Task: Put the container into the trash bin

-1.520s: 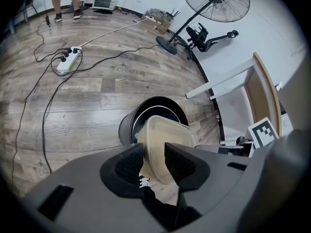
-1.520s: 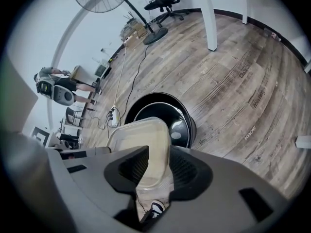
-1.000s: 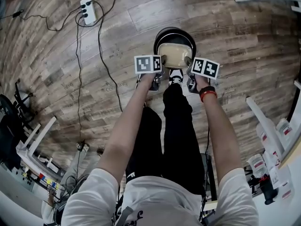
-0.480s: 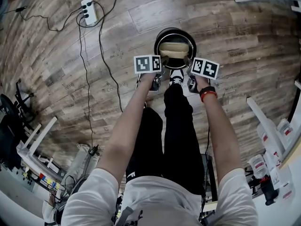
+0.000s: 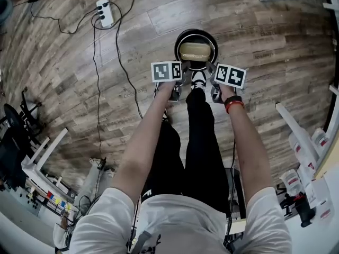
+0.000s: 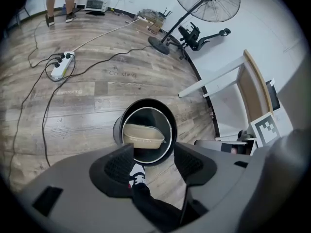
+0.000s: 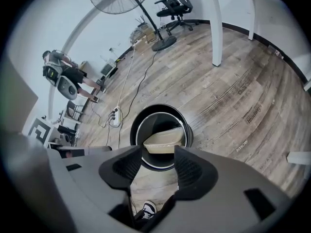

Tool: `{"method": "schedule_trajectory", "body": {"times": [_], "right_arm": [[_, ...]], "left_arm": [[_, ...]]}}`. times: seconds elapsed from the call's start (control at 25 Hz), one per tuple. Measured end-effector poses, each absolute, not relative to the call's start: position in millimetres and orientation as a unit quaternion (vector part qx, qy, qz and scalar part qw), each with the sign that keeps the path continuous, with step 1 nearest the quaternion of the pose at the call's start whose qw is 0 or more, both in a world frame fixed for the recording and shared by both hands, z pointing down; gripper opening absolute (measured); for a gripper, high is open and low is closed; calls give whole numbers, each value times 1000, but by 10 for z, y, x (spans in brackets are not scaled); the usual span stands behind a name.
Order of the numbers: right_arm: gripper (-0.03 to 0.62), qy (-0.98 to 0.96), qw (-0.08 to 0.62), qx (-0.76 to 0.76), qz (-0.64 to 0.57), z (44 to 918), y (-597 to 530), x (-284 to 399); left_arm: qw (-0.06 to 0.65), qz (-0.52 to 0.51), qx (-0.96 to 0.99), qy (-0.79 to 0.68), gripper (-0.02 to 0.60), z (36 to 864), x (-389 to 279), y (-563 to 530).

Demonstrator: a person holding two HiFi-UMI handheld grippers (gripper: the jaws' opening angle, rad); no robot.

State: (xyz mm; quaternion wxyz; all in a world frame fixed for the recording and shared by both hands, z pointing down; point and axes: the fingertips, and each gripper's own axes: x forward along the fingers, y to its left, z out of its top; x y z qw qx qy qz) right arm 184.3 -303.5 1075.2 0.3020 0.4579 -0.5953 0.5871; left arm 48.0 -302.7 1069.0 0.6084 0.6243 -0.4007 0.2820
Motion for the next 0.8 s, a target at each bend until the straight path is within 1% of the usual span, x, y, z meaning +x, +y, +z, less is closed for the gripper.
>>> {"method": "schedule_trajectory", "body": {"times": [0.32, 0.8], "right_arm": [[221, -633, 314, 462, 537, 9586, -2983, 1804], [218, -654, 277, 502, 493, 7583, -2729, 1707]], "left_arm": [[574, 281, 648, -415, 258, 9591, 416, -2935], [510, 256, 700, -430, 258, 7565, 167, -2611]]}}
